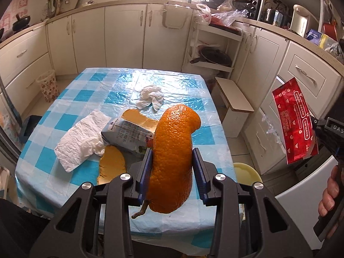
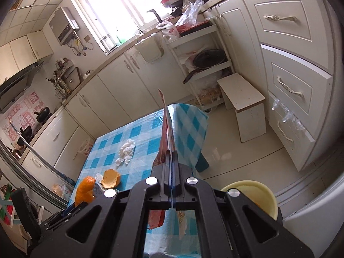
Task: Collect trash
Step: 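Lift and carry the red wrapper and orange with both tools over the yellow bucket, then open both tools to drop the wrapper and orange into the bucket, then move both tools back over the table toward the remaining trash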
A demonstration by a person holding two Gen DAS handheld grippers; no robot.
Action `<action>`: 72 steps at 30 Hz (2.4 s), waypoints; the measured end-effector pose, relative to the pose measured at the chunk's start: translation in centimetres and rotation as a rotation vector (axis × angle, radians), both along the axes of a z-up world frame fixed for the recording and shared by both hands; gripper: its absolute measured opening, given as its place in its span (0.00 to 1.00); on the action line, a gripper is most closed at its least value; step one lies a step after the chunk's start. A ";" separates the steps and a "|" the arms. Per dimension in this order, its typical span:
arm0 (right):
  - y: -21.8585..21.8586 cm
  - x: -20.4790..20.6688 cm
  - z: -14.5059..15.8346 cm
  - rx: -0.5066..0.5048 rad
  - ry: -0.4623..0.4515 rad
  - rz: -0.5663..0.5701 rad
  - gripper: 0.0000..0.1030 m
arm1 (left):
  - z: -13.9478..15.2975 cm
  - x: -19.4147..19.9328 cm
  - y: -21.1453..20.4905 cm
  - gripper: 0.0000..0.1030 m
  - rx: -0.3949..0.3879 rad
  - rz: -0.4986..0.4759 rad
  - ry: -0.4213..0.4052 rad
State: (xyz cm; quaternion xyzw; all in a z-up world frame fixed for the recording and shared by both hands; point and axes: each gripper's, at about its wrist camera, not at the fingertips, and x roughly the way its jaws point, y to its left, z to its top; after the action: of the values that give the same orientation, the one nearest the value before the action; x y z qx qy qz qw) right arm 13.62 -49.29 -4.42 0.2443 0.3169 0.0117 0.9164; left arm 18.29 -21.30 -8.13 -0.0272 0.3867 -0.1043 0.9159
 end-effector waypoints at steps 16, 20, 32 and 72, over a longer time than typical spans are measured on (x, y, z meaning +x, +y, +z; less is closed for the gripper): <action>-4.2 1.0 -10.8 -0.038 0.448 -0.045 0.01 | -1.1 0.4 -4.2 0.34 -0.015 -0.097 0.038; -4.5 1.6 -12.7 -0.031 0.534 -0.050 0.01 | -1.3 0.4 -6.2 0.34 -0.009 -0.141 0.038; -6.9 0.1 -7.1 0.044 0.299 -0.191 0.61 | -4.7 0.1 -13.7 0.34 0.013 -0.261 0.110; 2.6 2.9 3.8 -0.027 -0.082 -0.109 0.79 | 0.4 3.9 -0.7 0.82 0.100 -0.151 0.062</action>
State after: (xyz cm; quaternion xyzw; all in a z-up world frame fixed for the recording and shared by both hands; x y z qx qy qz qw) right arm 16.51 -46.66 -0.59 0.2481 0.2654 -0.0322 0.9311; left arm 22.16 -21.99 -7.70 0.0449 0.4205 -0.1528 0.8932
